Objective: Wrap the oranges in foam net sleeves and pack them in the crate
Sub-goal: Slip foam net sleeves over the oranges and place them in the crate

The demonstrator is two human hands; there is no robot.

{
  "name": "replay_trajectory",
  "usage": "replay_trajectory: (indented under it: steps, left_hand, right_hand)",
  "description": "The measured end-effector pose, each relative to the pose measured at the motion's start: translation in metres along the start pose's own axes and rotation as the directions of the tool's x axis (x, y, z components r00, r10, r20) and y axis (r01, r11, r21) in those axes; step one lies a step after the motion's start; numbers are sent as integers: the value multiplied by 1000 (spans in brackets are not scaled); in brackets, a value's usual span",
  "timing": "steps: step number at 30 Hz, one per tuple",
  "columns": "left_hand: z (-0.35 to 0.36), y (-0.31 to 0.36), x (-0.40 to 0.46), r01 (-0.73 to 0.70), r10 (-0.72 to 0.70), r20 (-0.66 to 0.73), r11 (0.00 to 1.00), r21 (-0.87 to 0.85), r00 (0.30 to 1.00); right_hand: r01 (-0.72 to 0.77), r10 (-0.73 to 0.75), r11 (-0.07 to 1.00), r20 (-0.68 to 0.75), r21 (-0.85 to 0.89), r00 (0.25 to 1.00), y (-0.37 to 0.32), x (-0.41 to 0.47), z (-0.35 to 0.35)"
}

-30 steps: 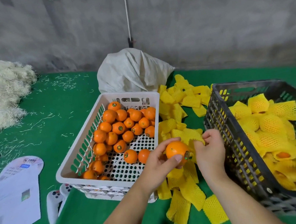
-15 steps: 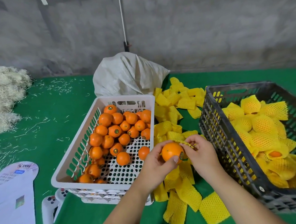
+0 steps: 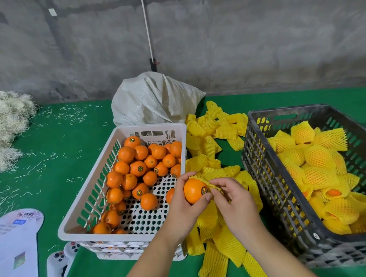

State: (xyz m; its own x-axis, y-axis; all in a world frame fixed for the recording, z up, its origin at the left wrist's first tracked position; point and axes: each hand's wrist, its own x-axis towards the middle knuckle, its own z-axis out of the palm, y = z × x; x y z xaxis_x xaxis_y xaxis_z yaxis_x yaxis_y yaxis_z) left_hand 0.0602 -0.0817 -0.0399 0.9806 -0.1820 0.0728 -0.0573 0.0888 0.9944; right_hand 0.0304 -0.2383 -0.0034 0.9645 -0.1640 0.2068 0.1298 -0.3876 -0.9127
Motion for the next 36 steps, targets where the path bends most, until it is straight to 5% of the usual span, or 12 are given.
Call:
replay_trajectory:
  steps: [7,11,16,21,24,27,30,32,36]
  left_hand:
    - [3,-1,1,-50,45,-76,997,-65,996]
    - [0,-1,7,36,-27,64,989,-141,998]
    - [3,5,2,-70,35,174,978,199,984]
    - [12,-8,-1,-96,114,-93,979,181,989]
    - [6,-16,-3,-59,87,-206,988,140,975]
    - [9,-10,-1,-105,111,-249,994,40,962]
    - [3,-4,3,-76,58,-250,995,-63,967]
    - [-4,-5,2,-63,54,-176,997,-43,983]
    - [-7,-9,1,-1,1,-9,999,-45,1000]
  right_hand:
    - [329,-340,900,11,-286,940,-10,-13,9]
    - [244,-251,938,0,-247,968,-6,-8,9]
    - [217,-236,945,-52,-243,970,2,0,-3]
    - [418,-441,847,6,-330,898,-10,0,-6]
    - [512,-515,826,55,-235,856,-19,-2,-2]
    - [456,-464,873,-8,-172,886,-17,2,1]
    - [200,-203,978,-40,-64,978,-10,-1,8]
    - [41,-41,996,-5,77,999,-6,-3,9]
    - [-54,60,969,-17,241,998,-4,1,1]
